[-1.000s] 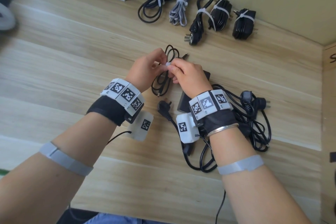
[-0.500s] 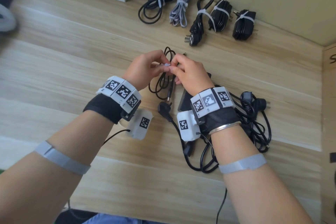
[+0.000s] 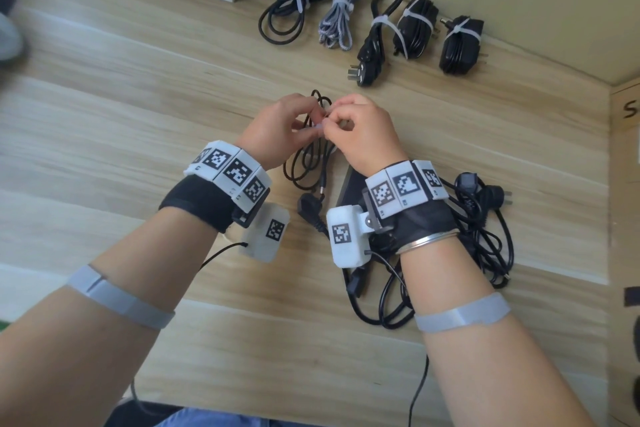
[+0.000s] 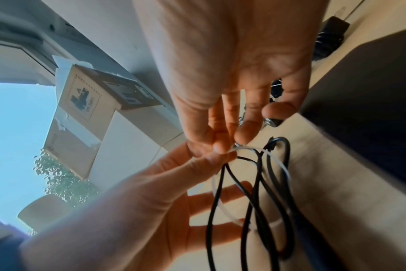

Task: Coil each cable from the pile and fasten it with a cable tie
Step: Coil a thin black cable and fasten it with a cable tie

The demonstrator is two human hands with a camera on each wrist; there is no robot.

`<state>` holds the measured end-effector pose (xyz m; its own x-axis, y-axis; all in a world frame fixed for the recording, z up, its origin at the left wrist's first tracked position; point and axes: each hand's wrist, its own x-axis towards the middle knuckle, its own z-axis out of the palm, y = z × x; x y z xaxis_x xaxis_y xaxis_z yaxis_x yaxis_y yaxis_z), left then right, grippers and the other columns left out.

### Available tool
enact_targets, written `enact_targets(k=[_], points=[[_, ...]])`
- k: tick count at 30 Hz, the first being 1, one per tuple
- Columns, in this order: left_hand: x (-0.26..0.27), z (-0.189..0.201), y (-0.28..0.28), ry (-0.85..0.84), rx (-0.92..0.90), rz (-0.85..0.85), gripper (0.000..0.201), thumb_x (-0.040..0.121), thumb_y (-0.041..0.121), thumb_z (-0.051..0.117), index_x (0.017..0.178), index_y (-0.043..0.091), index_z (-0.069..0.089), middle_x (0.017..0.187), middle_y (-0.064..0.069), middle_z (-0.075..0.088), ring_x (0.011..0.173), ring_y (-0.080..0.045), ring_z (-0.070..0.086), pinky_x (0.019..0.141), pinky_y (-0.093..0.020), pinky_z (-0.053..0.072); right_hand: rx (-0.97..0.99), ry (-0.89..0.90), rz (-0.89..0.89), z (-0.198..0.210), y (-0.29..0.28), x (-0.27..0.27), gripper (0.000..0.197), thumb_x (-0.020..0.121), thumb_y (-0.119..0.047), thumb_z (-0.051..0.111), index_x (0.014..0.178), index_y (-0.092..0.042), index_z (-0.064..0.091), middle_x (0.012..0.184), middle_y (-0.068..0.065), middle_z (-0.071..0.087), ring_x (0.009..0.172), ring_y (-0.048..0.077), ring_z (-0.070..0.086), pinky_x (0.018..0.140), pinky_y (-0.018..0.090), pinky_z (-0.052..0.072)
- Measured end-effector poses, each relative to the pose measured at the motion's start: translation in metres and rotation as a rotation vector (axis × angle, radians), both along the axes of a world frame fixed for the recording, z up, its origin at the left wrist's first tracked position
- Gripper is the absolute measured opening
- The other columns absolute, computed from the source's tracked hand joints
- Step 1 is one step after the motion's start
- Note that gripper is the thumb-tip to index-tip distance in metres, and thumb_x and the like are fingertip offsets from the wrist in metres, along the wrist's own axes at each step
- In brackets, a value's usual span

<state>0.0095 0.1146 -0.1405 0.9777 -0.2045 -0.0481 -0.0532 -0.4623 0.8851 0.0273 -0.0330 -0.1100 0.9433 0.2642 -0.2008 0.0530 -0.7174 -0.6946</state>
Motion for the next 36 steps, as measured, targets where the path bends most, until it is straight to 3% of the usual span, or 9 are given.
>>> enact_targets(k=[2, 6, 11, 13, 16, 19, 23, 28, 36], points=[[0.0, -0.001, 0.0, 0.0, 0.011, 0.01, 0.011, 0.087, 0.009, 0.059, 0.081, 0.016, 0.052, 0.107, -0.011, 0.06, 0.093, -0.017, 0.058, 0.083, -0.014, 0.049, 0.018, -0.029, -0.045, 0.002, -0.003, 0.002, 0.018, 0.085, -0.017, 0.061, 0.07, -0.008, 0.066, 0.098, -0.007, 0.048, 0.079, 0.008, 0.049, 0.073, 0.021, 0.039], [0.001, -0.007, 0.004, 0.023, 0.047, 0.037, 0.013, 0.086, 0.0, 0.055, 0.081, 0.012, 0.051, 0.116, -0.009, 0.053, 0.09, -0.014, 0.054, 0.073, 0.0, 0.042, -0.084, -0.079, -0.123, 0.01, -0.023, 0.01, 0.018, 0.085, -0.018, 0.06, 0.069, -0.011, 0.063, 0.1, -0.007, 0.048, 0.078, 0.01, 0.049, 0.073, 0.021, 0.037], [0.001, -0.011, 0.004, 0.026, 0.075, 0.05, 0.017, 0.084, -0.002, 0.056, 0.078, 0.011, 0.048, 0.115, -0.01, 0.056, 0.091, -0.013, 0.054, 0.072, 0.001, 0.04, -0.155, 0.031, -0.079, 0.02, -0.034, 0.008, 0.024, 0.089, -0.024, 0.051, 0.072, -0.013, 0.064, 0.077, -0.001, 0.065, 0.076, 0.019, 0.06, 0.072, 0.028, 0.047], [0.001, -0.011, 0.003, 0.009, 0.078, 0.032, 0.016, 0.083, -0.003, 0.056, 0.079, 0.011, 0.05, 0.113, -0.011, 0.058, 0.092, -0.011, 0.053, 0.075, 0.001, 0.04, -0.125, 0.08, -0.032, 0.021, -0.025, 0.007, 0.029, 0.091, -0.032, 0.047, 0.08, -0.013, 0.067, 0.08, -0.001, 0.068, 0.08, 0.016, 0.063, 0.078, 0.031, 0.05], [0.001, -0.01, 0.0, 0.016, 0.076, 0.028, 0.006, 0.082, -0.003, 0.058, 0.085, 0.002, 0.057, 0.107, -0.015, 0.059, 0.091, -0.02, 0.058, 0.073, -0.007, 0.046, -0.178, 0.12, 0.092, 0.017, -0.006, 0.005, 0.027, 0.092, -0.042, 0.046, 0.082, -0.022, 0.062, 0.077, -0.008, 0.062, 0.073, 0.011, 0.056, 0.068, 0.028, 0.043], [0.001, -0.008, -0.002, 0.032, 0.083, 0.029, 0.007, 0.083, 0.0, 0.06, 0.09, -0.001, 0.061, 0.105, -0.018, 0.058, 0.09, -0.028, 0.059, 0.073, -0.02, 0.052, -0.276, 0.101, 0.184, 0.012, 0.006, 0.004, 0.021, 0.092, -0.039, 0.05, 0.088, -0.021, 0.06, 0.073, -0.006, 0.055, 0.075, 0.016, 0.051, 0.066, 0.026, 0.036], [0.002, -0.004, -0.002, 0.053, 0.067, 0.004, 0.006, 0.084, 0.003, 0.061, 0.08, 0.004, 0.057, 0.117, -0.013, 0.052, 0.089, -0.021, 0.057, 0.068, -0.005, 0.046, -0.245, 0.089, 0.127, 0.009, 0.009, 0.005, 0.016, 0.092, -0.027, 0.054, 0.088, -0.016, 0.063, 0.075, -0.002, 0.054, 0.077, 0.017, 0.05, 0.066, 0.023, 0.034], [0.007, -0.006, -0.003, 0.057, 0.23, 0.014, 0.004, 0.081, 0.0, 0.06, 0.083, -0.002, 0.058, 0.118, -0.014, 0.053, 0.088, -0.03, 0.058, 0.075, -0.028, 0.044, -0.271, -0.048, 0.063, 0.023, 0.008, 0.002, 0.015, 0.089, -0.026, 0.057, 0.078, -0.019, 0.063, 0.068, -0.007, 0.051, 0.073, 0.013, 0.048, 0.066, 0.021, 0.034], [0.011, -0.004, -0.007, 0.081, 0.358, 0.015, 0.014, 0.081, 0.004, 0.054, 0.093, 0.002, 0.061, 0.104, -0.01, 0.056, 0.088, -0.029, 0.055, 0.074, -0.031, 0.041, -0.296, -0.149, 0.141, 0.046, 0.007, -0.004, 0.014, 0.089, -0.023, 0.055, 0.082, -0.013, 0.062, 0.072, -0.002, 0.054, 0.074, 0.019, 0.049, 0.064, 0.024, 0.032]])
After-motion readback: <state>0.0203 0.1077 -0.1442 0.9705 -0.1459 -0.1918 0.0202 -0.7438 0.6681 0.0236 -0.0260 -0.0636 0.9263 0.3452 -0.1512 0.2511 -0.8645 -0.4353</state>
